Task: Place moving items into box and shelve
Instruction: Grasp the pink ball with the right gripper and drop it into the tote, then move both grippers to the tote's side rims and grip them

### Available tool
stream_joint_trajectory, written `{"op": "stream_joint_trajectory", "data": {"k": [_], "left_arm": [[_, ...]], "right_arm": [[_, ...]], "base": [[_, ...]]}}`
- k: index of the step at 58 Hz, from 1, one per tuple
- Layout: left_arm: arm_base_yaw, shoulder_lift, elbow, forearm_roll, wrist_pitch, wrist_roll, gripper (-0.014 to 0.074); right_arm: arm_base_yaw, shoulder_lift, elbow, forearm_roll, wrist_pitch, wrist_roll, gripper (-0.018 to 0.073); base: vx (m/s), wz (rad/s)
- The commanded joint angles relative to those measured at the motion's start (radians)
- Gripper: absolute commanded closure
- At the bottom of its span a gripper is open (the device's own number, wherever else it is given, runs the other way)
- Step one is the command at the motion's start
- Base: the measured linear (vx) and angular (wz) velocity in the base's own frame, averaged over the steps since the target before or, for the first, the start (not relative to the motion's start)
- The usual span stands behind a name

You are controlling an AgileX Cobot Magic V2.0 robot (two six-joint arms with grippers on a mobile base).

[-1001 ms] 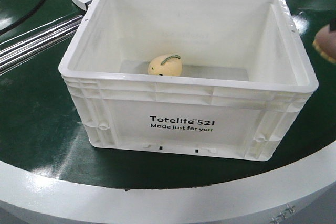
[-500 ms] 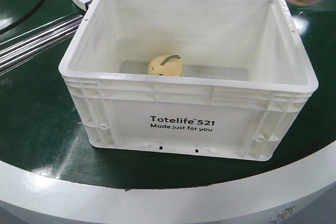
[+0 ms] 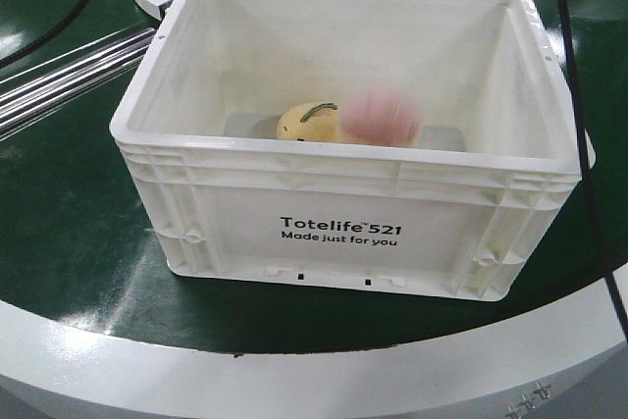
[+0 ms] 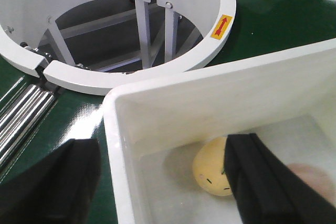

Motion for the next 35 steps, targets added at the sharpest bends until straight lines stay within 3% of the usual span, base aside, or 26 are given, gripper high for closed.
{"op": "stream_joint_trajectory", "data": {"k": [1, 11, 15, 20, 28, 35], "left_arm": [[-0.002, -0.037, -0.031, -0.001, -0.043, -0.011, 0.0007], [-0.002, -0.035, -0.031, 0.009, -0.009, -0.029, 0.0007], [-0.002, -0.026, -0.031, 0.041, -0.003, -0.051, 0.0007], [-0.002, -0.003, -0.031, 0.094, 0.023, -0.075, 0.0007], [-0.002, 0.047, -0.031, 0.112, 0.075, -0.087, 0.0007], [-0.002, 0.079, -0.031, 0.131, 0.097, -0.08, 0.0007]], "right_arm": [[-0.003, -0.041, -0.032, -0.08, -0.087, 0.112, 0.0029], [-0.003, -0.041, -0.032, -0.394, -0.015, 0.377, 0.0049], [-0.003, -0.041, -0.032, -0.471, 0.01, 0.435, 0.0049], [-0.003, -0.041, -0.032, -0.509, 0.031, 0.452, 0.0049], [-0.007, -0.034, -0.032, -0.509, 0.033, 0.457, 0.0049], [-0.063, -0.022, -0.032, -0.484, 0.062, 0.508, 0.0049]], "base": [[0.0, 0.0], [0.0, 0.0], [0.0, 0.0], [0.0, 0.0], [0.0, 0.0], [0.0, 0.0]]}}
